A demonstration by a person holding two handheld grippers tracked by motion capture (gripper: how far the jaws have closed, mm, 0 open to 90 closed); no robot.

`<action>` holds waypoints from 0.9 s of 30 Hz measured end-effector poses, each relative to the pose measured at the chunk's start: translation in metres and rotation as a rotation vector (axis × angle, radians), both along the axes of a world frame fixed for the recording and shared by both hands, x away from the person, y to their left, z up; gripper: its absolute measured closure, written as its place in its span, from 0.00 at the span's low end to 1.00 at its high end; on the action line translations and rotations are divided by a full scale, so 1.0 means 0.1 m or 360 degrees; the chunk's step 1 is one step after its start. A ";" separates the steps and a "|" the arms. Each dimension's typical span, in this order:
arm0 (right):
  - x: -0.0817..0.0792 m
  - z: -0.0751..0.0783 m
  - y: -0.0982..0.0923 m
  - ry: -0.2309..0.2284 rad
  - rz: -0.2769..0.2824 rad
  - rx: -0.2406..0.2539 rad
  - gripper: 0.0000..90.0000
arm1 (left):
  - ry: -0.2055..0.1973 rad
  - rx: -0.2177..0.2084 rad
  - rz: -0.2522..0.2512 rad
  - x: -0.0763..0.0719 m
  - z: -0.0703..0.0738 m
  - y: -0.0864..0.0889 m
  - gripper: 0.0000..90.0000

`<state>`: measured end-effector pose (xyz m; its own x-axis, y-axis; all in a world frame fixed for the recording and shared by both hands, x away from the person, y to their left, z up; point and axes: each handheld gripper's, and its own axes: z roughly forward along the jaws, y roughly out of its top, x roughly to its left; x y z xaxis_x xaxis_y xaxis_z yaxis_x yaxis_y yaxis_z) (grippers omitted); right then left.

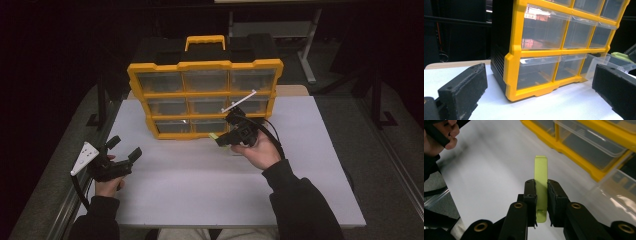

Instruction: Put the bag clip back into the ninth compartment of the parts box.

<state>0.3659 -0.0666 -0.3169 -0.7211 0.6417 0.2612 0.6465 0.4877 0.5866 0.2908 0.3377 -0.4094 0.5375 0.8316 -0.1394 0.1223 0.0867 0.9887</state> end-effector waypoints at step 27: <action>0.11 0.18 -0.68 -0.0083 -0.0276 0.0036 0.86 | 0.0001 0.0007 0.0007 0.00 0.00 -0.01 0.00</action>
